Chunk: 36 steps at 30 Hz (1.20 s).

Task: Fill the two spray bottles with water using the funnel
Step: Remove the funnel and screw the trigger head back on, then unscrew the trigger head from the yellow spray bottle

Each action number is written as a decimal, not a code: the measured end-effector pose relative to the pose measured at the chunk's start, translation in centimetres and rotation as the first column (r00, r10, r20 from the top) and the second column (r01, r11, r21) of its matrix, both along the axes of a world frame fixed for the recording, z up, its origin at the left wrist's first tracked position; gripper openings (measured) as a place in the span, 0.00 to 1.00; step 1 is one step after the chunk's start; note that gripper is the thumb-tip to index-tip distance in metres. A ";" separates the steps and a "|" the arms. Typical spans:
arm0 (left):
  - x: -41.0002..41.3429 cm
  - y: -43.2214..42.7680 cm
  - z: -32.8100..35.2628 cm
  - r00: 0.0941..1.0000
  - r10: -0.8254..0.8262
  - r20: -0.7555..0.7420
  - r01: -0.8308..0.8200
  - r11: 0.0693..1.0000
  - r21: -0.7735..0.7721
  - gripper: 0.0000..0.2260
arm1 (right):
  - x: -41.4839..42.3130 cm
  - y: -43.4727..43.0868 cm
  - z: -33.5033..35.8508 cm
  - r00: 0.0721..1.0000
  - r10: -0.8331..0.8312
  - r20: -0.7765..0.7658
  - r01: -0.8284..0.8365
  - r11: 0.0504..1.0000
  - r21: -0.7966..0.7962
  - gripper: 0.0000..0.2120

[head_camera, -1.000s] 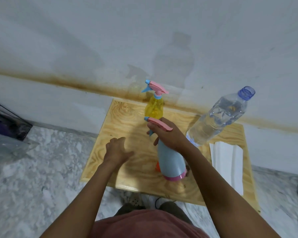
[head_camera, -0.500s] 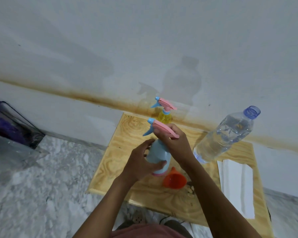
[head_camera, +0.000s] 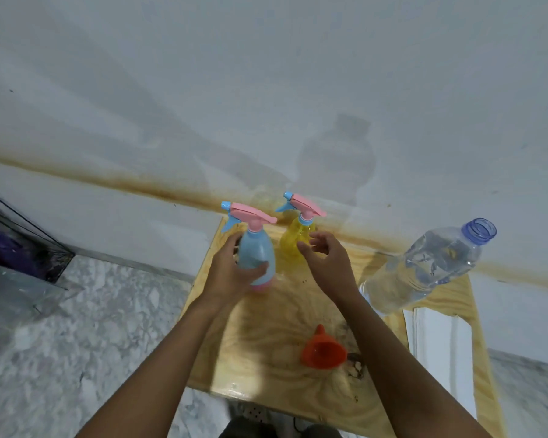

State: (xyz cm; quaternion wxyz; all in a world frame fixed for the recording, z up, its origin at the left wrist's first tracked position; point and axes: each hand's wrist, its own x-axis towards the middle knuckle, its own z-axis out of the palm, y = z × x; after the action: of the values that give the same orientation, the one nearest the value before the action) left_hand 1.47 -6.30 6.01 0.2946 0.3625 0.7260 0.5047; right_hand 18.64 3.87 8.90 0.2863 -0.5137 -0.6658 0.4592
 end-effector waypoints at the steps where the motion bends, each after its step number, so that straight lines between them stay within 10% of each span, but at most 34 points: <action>1: -0.8 0.8 -0.2 1.000 0.008 0.013 -0.008 1.000 -0.022 0.28 | 0.0 0.7 -0.5 0.999 -0.024 0.037 0.025 1.000 -0.008 0.18; 25: -7.1 8.6 -4.5 0.992 -0.117 0.043 0.123 0.978 -0.169 0.33 | -3.2 5.8 -2.6 0.989 -0.101 0.107 0.097 0.995 0.038 0.18; 32: -2.2 4.1 -3.6 0.977 0.132 -0.168 -0.151 0.982 -0.109 0.41 | -1.4 3.3 -0.8 0.990 -0.139 -0.021 0.139 0.989 0.047 0.18; 36: 1.7 1.0 -1.9 0.993 -0.048 -0.112 0.042 0.998 -0.052 0.39 | -0.4 1.1 1.7 0.986 -0.125 -0.106 0.136 0.985 0.102 0.11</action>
State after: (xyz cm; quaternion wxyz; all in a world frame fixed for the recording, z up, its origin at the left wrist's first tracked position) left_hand 3.22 -5.33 4.07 0.2732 0.3995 0.7454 0.4584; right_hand 18.24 5.02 10.63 0.3762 -0.5164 -0.6398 0.4273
